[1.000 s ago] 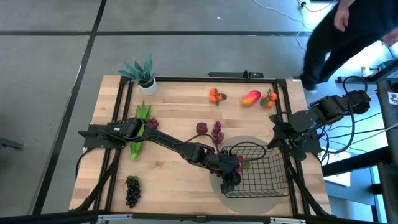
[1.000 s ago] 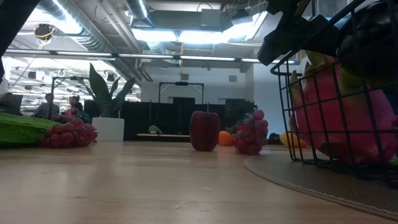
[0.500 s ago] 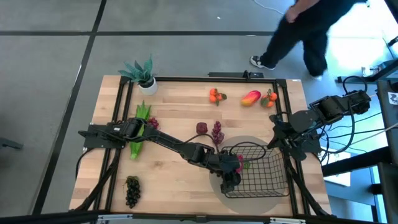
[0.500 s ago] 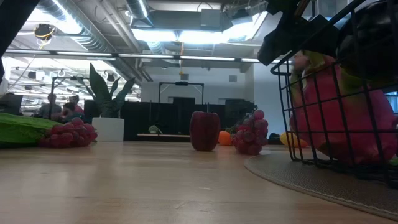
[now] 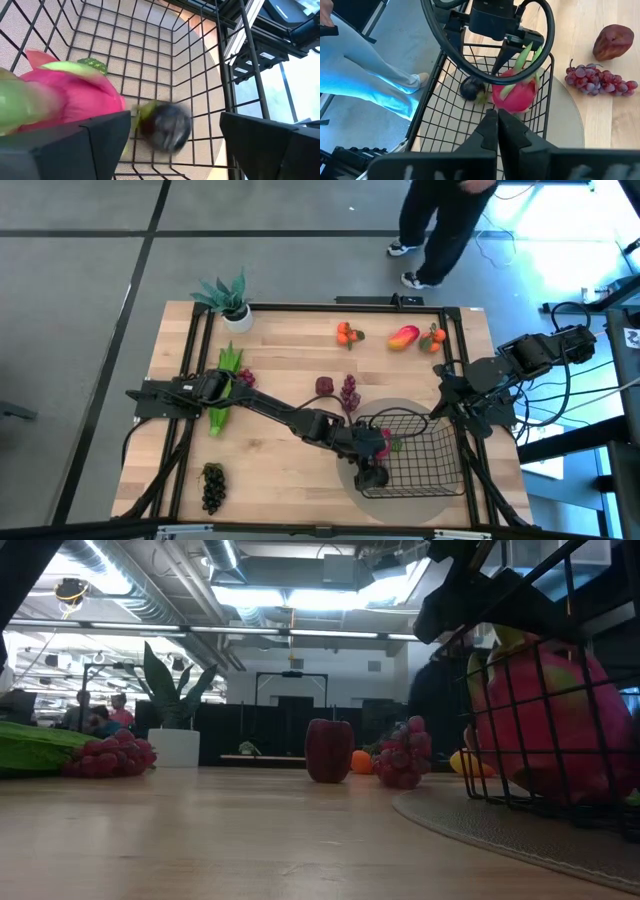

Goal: Build produce basket
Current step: Put the black mangosteen into the black wire basket

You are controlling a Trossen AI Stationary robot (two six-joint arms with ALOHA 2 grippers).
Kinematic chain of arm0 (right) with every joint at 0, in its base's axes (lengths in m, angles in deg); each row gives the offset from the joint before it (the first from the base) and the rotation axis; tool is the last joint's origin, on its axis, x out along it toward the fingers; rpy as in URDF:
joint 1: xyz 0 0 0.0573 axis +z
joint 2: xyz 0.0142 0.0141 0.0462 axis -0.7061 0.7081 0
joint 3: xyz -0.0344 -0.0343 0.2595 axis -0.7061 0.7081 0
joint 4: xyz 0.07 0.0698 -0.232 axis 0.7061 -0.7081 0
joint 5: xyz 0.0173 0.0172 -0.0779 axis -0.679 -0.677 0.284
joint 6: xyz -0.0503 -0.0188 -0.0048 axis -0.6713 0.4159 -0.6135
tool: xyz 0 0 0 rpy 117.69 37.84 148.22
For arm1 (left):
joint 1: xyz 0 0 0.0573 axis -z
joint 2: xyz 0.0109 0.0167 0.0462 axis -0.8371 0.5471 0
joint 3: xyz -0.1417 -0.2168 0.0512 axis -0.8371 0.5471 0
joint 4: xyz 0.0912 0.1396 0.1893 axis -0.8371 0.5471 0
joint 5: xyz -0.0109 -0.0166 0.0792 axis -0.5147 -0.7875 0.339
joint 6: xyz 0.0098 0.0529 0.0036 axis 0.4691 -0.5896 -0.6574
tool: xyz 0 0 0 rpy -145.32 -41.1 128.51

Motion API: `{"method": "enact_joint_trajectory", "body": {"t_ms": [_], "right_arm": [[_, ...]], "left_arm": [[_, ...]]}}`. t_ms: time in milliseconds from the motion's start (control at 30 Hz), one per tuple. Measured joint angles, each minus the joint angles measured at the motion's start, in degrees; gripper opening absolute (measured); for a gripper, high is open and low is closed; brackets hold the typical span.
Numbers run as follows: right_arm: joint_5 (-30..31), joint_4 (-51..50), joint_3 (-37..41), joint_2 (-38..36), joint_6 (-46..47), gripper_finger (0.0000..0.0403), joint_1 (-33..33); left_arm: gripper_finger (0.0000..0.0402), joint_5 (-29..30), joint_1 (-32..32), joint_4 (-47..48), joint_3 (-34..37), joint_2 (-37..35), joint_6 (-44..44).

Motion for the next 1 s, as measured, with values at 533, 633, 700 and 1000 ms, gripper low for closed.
{"method": "enact_joint_trajectory", "body": {"t_ms": [533, 633, 700, 1000], "right_arm": [[0.02, 0.01, 0.0, 0.0, 0.0, 0.0, 0.0], [0.02, 0.01, 0.0, 0.0, 0.09, 0.0, 0.0], [0.02, 0.01, 0.0, 0.0, 0.0, 0.0, 0.0], [0.03, 0.38, 0.0, -0.01, 0.15, 0.0, -0.01]], "left_arm": [[0.0296, 4.27, 0.06, 6.83, -7.44, -0.55, -14.25], [0.0296, 4.82, -0.11, 9.74, -11.71, -0.5, -17.99], [0.0296, 5.04, -0.12, 11.61, -14.65, -0.59, -19.69], [0.0295, 11.34, -0.63, 28.63, -24.32, -0.55, -19.63]]}}
